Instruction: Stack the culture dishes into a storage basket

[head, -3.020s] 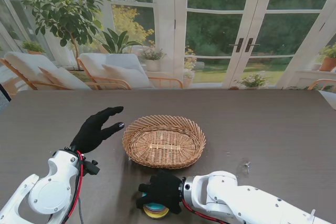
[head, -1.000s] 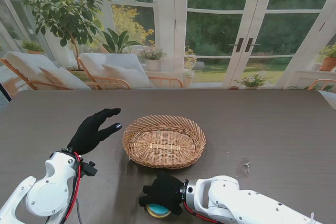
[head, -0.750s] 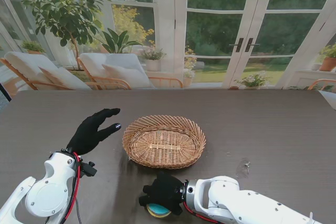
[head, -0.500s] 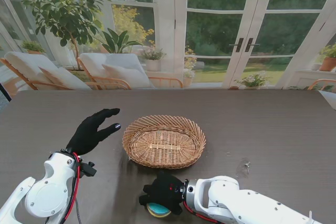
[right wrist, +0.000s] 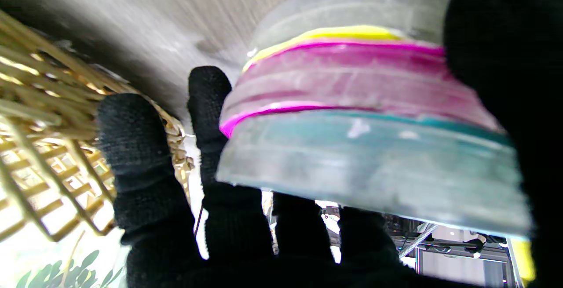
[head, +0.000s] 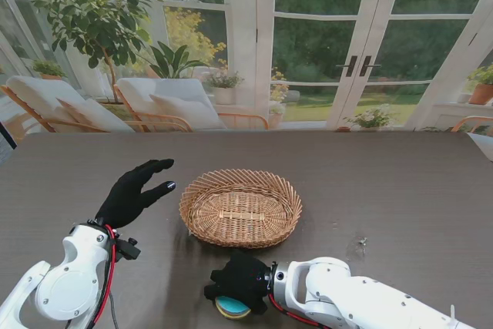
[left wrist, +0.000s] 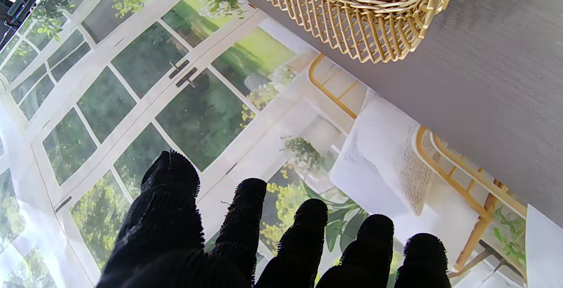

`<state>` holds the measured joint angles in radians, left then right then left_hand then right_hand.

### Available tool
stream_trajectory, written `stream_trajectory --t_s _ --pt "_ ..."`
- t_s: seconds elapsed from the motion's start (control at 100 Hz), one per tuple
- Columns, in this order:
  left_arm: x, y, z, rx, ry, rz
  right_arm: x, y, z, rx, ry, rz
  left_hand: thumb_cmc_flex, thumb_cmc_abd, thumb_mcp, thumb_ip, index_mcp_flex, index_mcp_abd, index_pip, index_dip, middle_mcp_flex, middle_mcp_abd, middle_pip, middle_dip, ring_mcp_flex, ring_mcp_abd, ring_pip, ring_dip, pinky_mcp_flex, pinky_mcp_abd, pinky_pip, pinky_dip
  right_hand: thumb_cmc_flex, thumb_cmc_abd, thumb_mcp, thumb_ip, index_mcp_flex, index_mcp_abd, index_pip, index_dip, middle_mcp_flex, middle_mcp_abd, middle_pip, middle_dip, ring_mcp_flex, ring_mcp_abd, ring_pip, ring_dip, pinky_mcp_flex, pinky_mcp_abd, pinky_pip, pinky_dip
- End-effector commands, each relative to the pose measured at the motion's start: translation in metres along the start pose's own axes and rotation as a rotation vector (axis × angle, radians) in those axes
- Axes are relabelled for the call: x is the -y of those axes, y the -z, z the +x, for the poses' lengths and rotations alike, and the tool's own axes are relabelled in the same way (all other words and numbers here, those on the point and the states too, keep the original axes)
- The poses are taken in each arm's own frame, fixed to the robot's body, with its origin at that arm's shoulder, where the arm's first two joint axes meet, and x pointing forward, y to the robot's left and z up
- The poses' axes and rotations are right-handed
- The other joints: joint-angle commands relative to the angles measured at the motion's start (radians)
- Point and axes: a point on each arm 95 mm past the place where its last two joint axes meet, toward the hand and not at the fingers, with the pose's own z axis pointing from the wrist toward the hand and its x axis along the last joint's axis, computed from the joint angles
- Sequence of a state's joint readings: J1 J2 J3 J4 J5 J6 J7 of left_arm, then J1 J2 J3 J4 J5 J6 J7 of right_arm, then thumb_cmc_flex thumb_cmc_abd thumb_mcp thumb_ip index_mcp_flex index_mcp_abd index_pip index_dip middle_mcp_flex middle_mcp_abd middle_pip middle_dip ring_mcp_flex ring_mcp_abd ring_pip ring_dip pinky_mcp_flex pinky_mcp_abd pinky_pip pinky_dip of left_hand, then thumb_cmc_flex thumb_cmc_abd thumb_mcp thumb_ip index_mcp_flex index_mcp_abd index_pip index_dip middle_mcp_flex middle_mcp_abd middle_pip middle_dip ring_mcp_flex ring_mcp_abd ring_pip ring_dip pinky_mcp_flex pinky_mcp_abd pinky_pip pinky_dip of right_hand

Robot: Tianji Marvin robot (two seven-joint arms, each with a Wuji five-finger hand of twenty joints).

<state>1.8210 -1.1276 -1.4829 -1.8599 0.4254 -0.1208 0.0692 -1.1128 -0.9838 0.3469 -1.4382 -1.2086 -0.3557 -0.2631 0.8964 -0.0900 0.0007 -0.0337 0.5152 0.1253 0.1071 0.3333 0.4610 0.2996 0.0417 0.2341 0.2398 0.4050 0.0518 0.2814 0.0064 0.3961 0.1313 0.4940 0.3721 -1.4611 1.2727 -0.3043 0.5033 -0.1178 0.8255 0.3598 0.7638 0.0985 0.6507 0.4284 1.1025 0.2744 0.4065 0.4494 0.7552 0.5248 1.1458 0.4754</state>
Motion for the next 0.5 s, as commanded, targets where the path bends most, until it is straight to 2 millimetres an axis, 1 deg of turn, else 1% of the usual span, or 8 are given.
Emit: stream_trajectory --t_s 0.0,0.17,0.23,0.49 --pt "-0.0015 0.0009 0.0015 -0.002 0.005 -0.014 0.0148 0.0032 0.0058 -0.009 -0.004 0.049 0.026 0.043 -0.017 0.024 0.001 -0.034 0.0 0.004 -0.012 0.0 0.0 0.007 0.025 0.005 0.005 0.011 0.001 0.011 0.004 0.017 0.164 0.157 0.177 0.111 0.234 0.062 0.238 0.071 0.176 -0.105 0.148 0.106 0.099 -0.133 0.063 0.016 0.176 -0.017 0.044 -0.035" --pt "-0.001 0.0016 0.0014 -0.002 0.006 -0.011 0.0148 0.0033 0.0051 -0.008 -0.002 0.046 0.026 0.044 -0.017 0.024 0.012 -0.035 0.005 0.005 -0.012 -0.001 0.0 0.006 0.025 0.006 0.005 0.011 0.002 0.013 0.004 0.018 0.17 0.168 0.176 0.113 0.253 0.065 0.24 0.07 0.198 -0.102 0.146 0.109 0.117 -0.142 0.076 0.023 0.191 -0.03 0.06 -0.034" --pt "-0.0009 0.0019 0.0014 -0.001 0.006 -0.01 0.0151 0.0032 0.0048 -0.01 -0.002 0.043 0.026 0.044 -0.017 0.024 0.002 -0.034 0.001 0.004 -0.012 -0.001 0.0 0.006 0.026 0.005 0.005 0.011 0.002 0.013 0.004 0.018 0.171 0.168 0.177 0.114 0.261 0.067 0.243 0.07 0.207 -0.1 0.146 0.11 0.125 -0.146 0.08 0.026 0.199 -0.036 0.066 -0.033" --pt "-0.0005 0.0024 0.0012 0.0 0.007 -0.009 0.0153 0.003 0.0045 -0.006 -0.007 0.038 0.027 0.043 -0.017 0.024 0.003 -0.033 0.001 0.004 -0.012 0.0 0.0 0.006 0.026 0.008 0.005 0.011 0.003 0.014 0.004 0.018 0.173 0.177 0.175 0.113 0.275 0.069 0.25 0.071 0.225 -0.096 0.148 0.116 0.138 -0.149 0.09 0.031 0.209 -0.042 0.076 -0.035"
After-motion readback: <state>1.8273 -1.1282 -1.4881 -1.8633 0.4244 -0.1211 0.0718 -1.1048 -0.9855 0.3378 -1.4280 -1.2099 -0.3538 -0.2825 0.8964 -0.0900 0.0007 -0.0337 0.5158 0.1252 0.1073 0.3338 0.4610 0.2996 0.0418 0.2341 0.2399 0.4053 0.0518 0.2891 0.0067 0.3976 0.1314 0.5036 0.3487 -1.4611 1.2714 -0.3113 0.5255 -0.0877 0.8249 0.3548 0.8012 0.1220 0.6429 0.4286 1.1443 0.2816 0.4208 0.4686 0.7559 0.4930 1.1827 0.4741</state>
